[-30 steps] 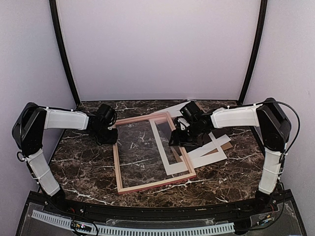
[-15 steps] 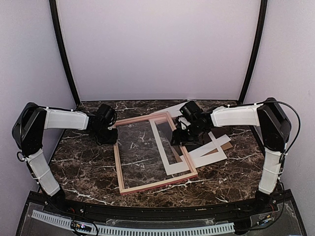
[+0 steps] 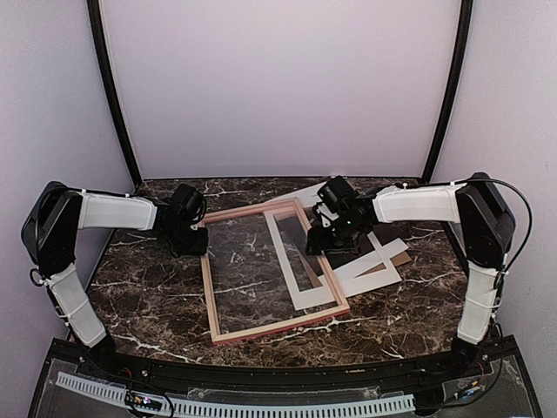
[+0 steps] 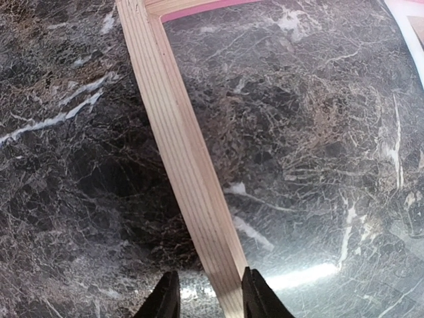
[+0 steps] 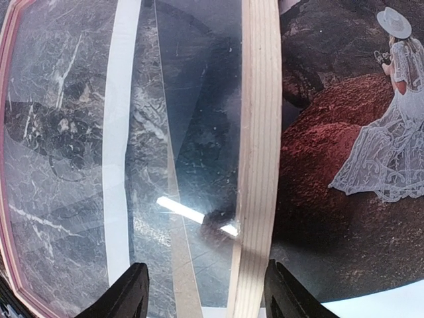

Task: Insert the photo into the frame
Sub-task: Place the glass panel at the frame body, then adjust the frame body at the center of the board.

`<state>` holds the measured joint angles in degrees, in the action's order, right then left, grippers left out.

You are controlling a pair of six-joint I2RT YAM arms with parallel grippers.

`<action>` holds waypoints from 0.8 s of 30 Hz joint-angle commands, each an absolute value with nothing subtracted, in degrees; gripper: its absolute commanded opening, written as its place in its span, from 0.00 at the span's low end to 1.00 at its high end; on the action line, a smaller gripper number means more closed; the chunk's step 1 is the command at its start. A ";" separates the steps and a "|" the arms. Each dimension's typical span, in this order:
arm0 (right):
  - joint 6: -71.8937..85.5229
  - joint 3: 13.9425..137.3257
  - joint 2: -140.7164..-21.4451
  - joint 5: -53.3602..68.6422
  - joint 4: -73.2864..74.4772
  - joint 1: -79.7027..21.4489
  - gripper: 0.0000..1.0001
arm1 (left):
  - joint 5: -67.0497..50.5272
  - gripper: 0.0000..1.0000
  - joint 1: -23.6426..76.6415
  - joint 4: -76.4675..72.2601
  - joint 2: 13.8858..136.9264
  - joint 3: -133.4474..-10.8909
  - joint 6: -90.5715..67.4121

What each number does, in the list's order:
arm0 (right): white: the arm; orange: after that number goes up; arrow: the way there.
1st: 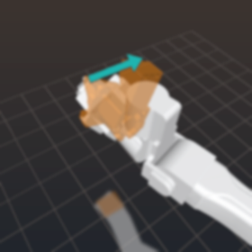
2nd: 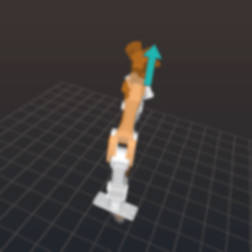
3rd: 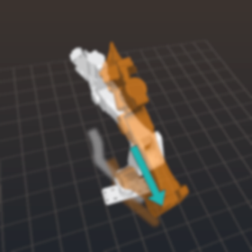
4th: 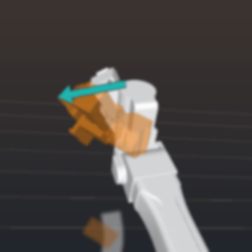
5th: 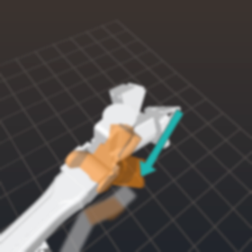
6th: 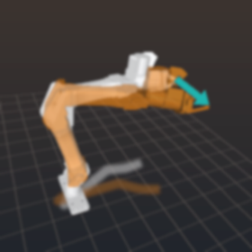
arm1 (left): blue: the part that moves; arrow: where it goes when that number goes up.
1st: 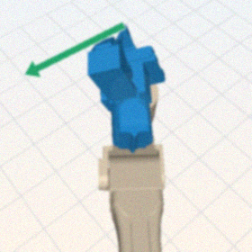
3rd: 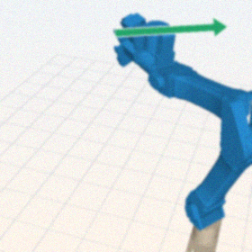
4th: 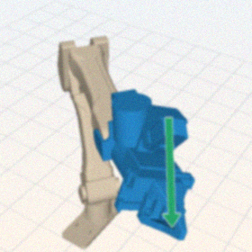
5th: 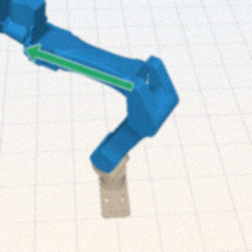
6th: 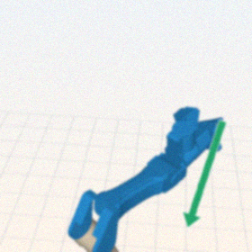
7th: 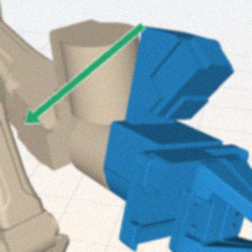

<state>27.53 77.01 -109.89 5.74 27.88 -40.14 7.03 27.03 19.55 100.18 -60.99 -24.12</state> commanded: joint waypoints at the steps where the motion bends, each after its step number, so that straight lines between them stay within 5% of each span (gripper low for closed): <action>1: 26.14 78.22 -109.77 5.61 26.93 -38.91 0.60 | 7.78 0.37 27.33 20.26 98.67 -60.90 -23.79; 11: 25.07 77.49 -112.12 6.44 25.00 -38.06 0.53 | 7.08 0.38 27.33 19.71 97.91 -59.91 -24.17; 24: 25.77 73.74 -111.56 5.00 23.33 -40.66 0.23 | 5.48 0.37 27.28 18.38 97.65 -59.00 -24.74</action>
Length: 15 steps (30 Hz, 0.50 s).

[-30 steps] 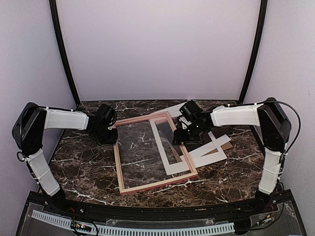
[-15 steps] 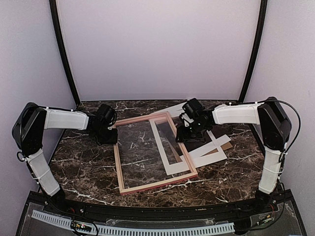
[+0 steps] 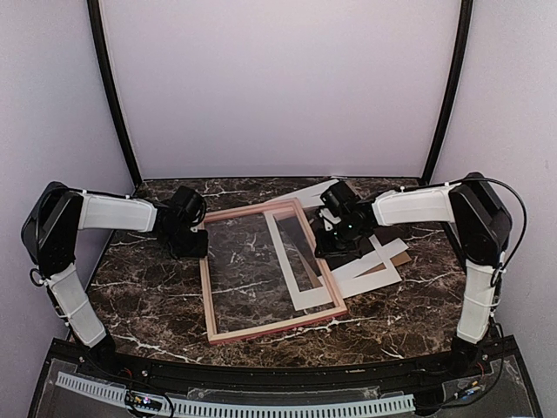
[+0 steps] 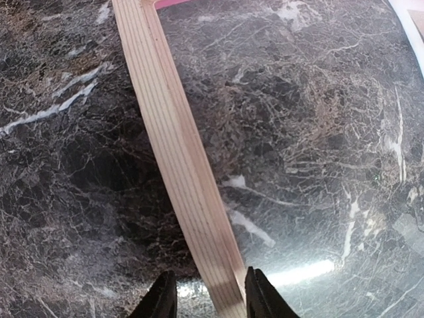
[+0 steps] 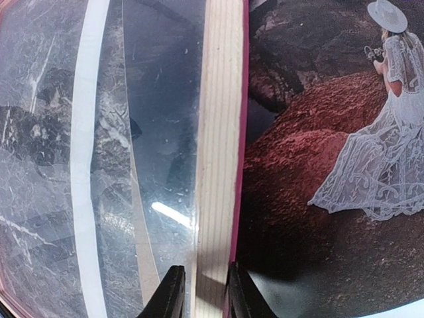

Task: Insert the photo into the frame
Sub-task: Adjust the frame body at the center of the board.

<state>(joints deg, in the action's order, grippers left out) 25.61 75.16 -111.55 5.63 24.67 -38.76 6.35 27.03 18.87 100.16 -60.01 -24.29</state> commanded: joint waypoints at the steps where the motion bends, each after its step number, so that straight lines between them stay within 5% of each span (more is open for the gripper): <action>1: 26.02 73.37 -111.35 4.91 23.26 -41.10 0.22 | 5.51 0.37 27.26 18.37 97.58 -58.94 -24.71; 10: 30.42 68.24 -105.34 7.89 20.80 -45.77 0.18 | 8.12 0.36 26.93 19.23 96.84 -58.76 -24.03; 15: 30.31 69.19 -102.07 5.59 22.28 -45.61 0.27 | 9.81 0.36 26.74 19.54 96.76 -58.96 -22.50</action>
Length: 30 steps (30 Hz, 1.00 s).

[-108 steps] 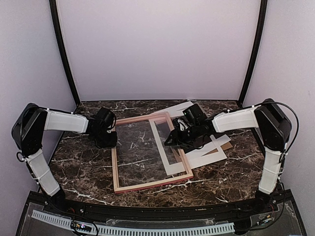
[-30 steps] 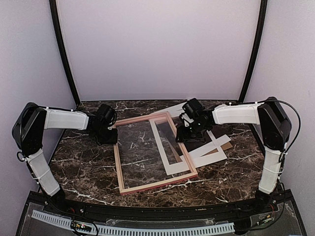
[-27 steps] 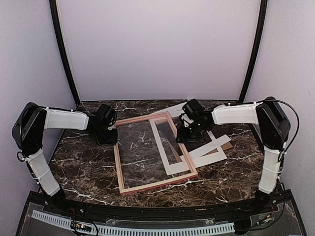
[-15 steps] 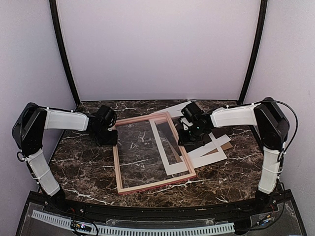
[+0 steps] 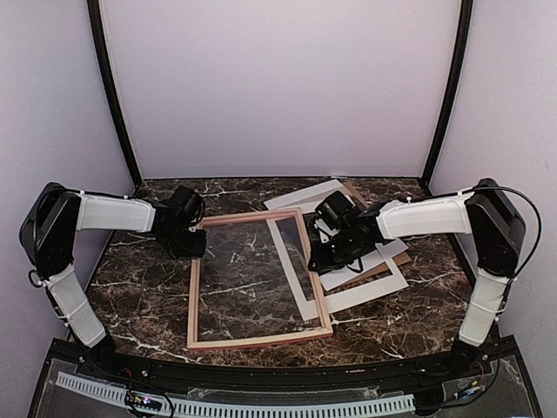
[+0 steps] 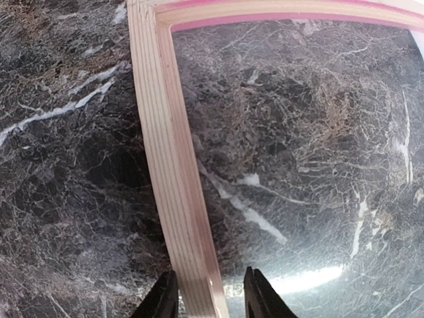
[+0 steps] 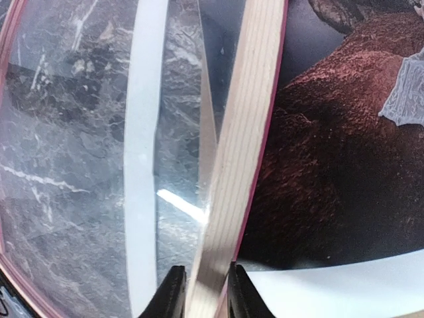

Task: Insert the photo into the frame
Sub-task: Adjust the frame body at the center of the board, then press the glass panel against the frame body.

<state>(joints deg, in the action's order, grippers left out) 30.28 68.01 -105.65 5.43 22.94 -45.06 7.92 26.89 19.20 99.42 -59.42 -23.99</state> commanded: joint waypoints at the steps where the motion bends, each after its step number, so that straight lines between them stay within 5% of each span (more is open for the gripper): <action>1: 29.88 70.04 -102.24 4.86 22.75 -45.27 0.34 | 10.06 0.37 26.66 19.57 96.66 -59.10 -22.22; 12: 24.51 82.72 -111.74 3.21 24.79 -38.98 0.56 | 11.54 0.44 26.37 19.80 95.88 -60.45 -20.78; 30: 19.37 100.90 -128.45 1.47 30.26 -36.74 0.50 | 11.39 0.55 26.17 20.03 97.05 -61.89 -20.22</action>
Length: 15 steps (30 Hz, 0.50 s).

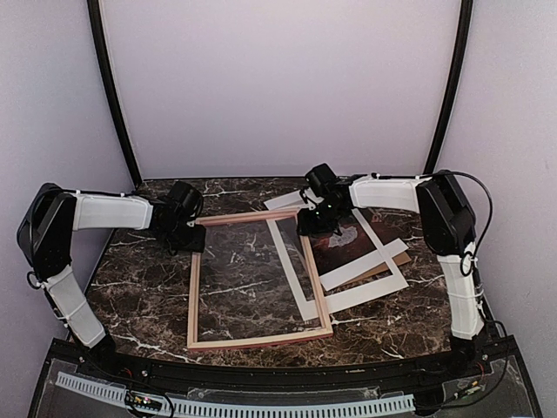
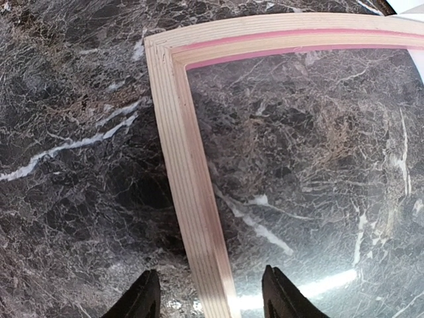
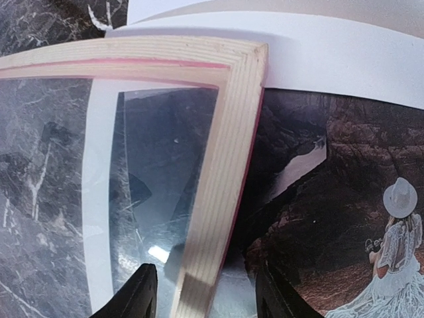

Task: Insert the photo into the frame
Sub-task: Press the glass panel against the frame body.

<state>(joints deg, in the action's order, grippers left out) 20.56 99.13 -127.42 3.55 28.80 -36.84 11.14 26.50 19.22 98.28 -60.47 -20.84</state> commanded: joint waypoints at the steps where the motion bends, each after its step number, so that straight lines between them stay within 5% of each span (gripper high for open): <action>1: 19.27 100.79 -128.57 1.40 30.22 -36.74 0.49 | 11.31 0.55 26.19 19.95 97.13 -61.90 -20.22; 15: 18.57 97.28 -128.32 -0.83 29.59 -37.77 0.38 | 10.79 0.55 26.19 19.50 98.04 -61.45 -20.66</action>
<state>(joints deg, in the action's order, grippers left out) 19.14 98.63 -127.92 2.31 29.32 -37.01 11.00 26.50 19.18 98.30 -60.82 -20.73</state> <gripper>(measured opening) 0.387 0.550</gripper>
